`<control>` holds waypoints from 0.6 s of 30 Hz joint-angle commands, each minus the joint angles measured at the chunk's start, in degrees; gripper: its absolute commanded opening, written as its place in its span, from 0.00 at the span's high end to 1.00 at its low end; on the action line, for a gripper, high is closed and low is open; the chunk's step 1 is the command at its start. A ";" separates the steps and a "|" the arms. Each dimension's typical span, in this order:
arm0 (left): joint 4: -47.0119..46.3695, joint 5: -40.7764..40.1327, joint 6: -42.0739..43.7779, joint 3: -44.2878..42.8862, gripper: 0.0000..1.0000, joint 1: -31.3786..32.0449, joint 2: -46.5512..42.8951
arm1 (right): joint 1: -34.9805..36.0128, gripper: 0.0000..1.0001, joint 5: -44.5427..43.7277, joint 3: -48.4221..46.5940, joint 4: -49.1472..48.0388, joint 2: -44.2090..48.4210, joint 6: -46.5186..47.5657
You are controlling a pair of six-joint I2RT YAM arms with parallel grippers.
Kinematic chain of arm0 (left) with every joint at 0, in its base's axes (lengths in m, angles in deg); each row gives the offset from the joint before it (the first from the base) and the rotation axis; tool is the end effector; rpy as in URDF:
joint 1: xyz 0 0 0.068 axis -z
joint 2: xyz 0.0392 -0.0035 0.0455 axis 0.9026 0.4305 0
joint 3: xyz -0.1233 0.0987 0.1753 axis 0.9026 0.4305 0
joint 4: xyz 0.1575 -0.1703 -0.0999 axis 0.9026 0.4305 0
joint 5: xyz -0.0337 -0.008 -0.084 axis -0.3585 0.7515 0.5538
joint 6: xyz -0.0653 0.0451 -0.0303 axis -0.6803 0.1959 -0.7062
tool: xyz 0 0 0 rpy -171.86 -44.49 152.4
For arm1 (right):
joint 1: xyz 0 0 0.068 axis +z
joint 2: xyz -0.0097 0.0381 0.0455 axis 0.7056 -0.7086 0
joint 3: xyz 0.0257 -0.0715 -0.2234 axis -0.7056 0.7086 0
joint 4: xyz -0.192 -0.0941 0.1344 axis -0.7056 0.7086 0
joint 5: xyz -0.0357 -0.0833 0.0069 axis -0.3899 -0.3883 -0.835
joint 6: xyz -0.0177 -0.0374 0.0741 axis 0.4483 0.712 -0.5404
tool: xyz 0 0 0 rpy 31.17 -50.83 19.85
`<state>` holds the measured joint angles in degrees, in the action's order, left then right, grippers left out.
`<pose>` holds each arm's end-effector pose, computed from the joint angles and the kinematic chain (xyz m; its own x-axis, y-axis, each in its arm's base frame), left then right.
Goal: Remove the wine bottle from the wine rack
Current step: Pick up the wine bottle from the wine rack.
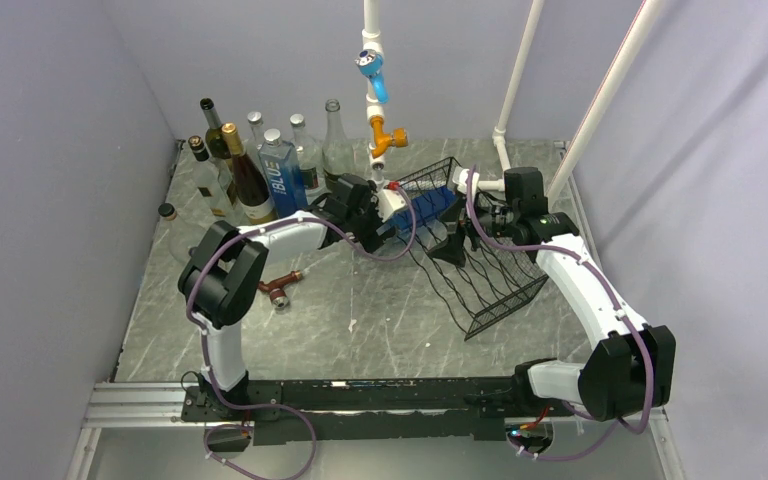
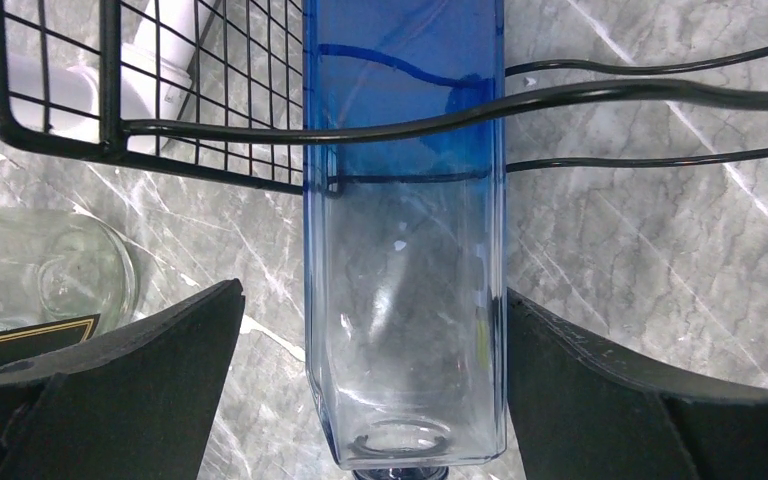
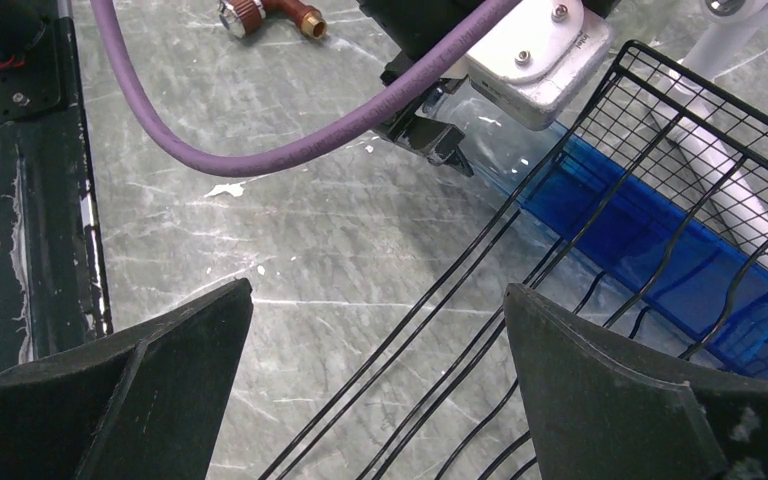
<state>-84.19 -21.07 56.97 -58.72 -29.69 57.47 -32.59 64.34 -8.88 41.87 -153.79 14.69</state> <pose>0.3456 -0.2574 0.1415 -0.1477 0.6389 -0.7550 0.8379 0.4864 0.2477 0.2644 0.1190 0.2583 -0.1745 -0.3469 -0.9215 -0.9460 0.3188 0.0591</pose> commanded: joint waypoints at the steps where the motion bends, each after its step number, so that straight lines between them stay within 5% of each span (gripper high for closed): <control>1: 0.82 -0.19 -0.77 -3.05 0.03 -0.09 1.18 | -0.65 0.00 2.30 -2.21 0.05 1.29 0.55; 18: 2.35 -0.64 -0.12 -5.38 0.06 0.13 4.66 | -1.53 0.00 3.11 -2.06 0.13 1.43 0.63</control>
<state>-81.39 -21.42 56.55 -61.58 -29.69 61.41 -33.70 65.44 -8.88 41.87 -153.79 14.69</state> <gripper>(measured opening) 0.942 0.994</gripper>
